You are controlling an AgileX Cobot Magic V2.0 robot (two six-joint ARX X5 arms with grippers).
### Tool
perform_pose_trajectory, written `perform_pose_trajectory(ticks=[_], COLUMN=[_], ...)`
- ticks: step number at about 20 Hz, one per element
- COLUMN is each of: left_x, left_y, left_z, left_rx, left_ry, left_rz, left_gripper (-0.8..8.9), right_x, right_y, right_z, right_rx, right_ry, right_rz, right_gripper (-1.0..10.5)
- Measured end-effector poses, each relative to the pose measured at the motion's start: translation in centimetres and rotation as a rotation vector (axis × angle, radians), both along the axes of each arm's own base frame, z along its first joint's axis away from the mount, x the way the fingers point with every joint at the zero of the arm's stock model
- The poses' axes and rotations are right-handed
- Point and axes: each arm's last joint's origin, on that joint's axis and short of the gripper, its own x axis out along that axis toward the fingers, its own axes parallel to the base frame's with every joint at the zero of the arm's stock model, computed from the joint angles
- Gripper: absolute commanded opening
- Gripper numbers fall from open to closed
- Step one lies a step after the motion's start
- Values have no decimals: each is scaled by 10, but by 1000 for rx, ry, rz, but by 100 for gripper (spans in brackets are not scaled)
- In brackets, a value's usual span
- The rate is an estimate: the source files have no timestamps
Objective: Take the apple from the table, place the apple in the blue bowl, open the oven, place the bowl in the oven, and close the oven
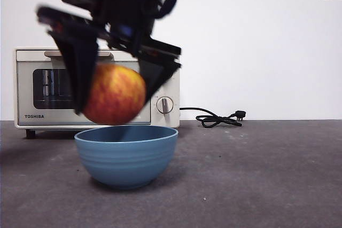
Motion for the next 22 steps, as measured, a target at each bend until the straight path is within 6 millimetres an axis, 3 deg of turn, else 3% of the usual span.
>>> perform_pose_trajectory(ticks=[12, 22], left_x=[0, 0], left_y=[-2, -2], left_z=[0, 0], left_rx=[3, 4], left_ry=[0, 1], left_rz=[-9, -8], left_gripper=[-4, -4], right_x=[10, 16], right_y=[-4, 4], right_z=[-2, -35], right_rx=[14, -49], right_ry=[-14, 32], right_rz=[-49, -58], right_gripper=[-2, -1])
